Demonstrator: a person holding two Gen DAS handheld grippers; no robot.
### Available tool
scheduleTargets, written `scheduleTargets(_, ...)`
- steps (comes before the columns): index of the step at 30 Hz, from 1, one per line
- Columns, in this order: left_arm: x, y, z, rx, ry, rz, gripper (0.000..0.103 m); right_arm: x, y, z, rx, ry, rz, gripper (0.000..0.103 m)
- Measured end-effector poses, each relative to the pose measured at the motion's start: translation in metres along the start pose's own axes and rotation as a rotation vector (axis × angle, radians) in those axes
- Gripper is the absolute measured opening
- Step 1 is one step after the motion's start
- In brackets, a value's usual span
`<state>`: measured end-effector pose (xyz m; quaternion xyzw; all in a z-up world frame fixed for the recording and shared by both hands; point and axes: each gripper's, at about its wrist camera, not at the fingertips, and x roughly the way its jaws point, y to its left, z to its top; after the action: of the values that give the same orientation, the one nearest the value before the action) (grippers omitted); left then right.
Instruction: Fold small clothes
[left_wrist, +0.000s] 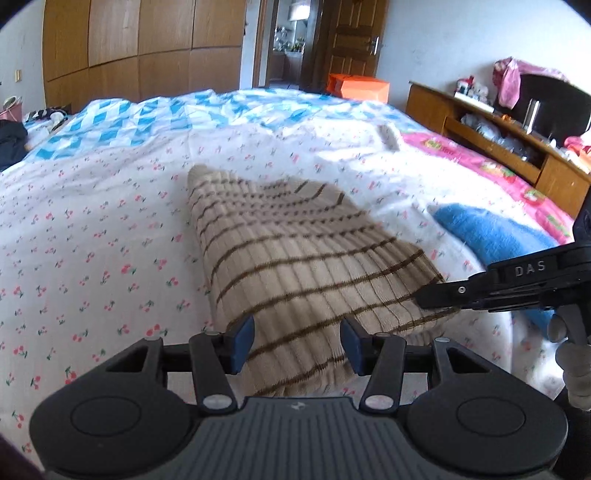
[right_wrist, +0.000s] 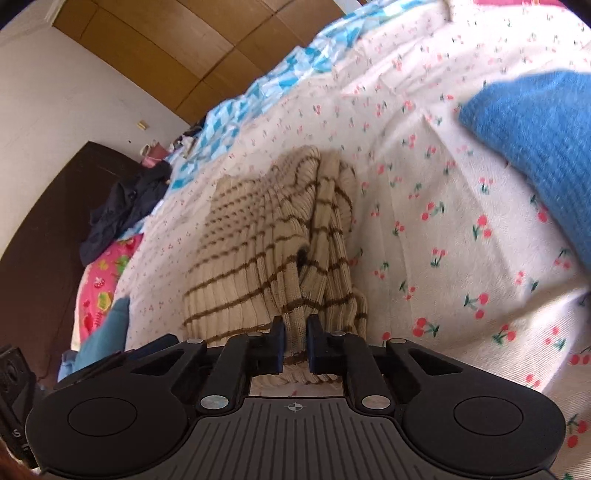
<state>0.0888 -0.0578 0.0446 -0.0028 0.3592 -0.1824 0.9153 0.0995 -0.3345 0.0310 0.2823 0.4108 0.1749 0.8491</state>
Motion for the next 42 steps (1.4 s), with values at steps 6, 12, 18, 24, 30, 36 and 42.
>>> scheduleTargets(6, 0.015, -0.002, 0.007, 0.004, -0.009, 0.007, 0.060, 0.012, -0.023, -0.012, 0.048, 0.022, -0.113, 0.011)
scheduleTargets(12, 0.049, 0.008, -0.008, 0.000, 0.102, 0.079, 0.063, 0.022, -0.015, -0.017, -0.004, 0.031, -0.156, 0.017)
scheduleTargets(18, 0.039, 0.019, -0.007, -0.069, 0.103, 0.041, 0.063, -0.008, -0.002, -0.007, -0.002, -0.064, -0.143, 0.018)
scheduleTargets(24, 0.017, 0.016, 0.015, -0.045, 0.016, 0.036, 0.063, -0.004, 0.031, 0.024, -0.108, -0.190, -0.159, 0.018)
scheduleTargets(30, 0.043, 0.018, 0.049, -0.084, -0.057, 0.050, 0.063, 0.060, 0.043, 0.060, -0.082, -0.206, -0.026, 0.018)
scheduleTargets(36, 0.080, 0.024, 0.049, -0.095, -0.010, 0.127, 0.064, 0.113, 0.011, 0.062, -0.036, -0.170, -0.167, 0.000)
scheduleTargets(42, 0.091, 0.048, 0.035, -0.256, 0.046, 0.105, 0.074, 0.105, -0.007, 0.052, -0.029, -0.188, -0.142, 0.000)
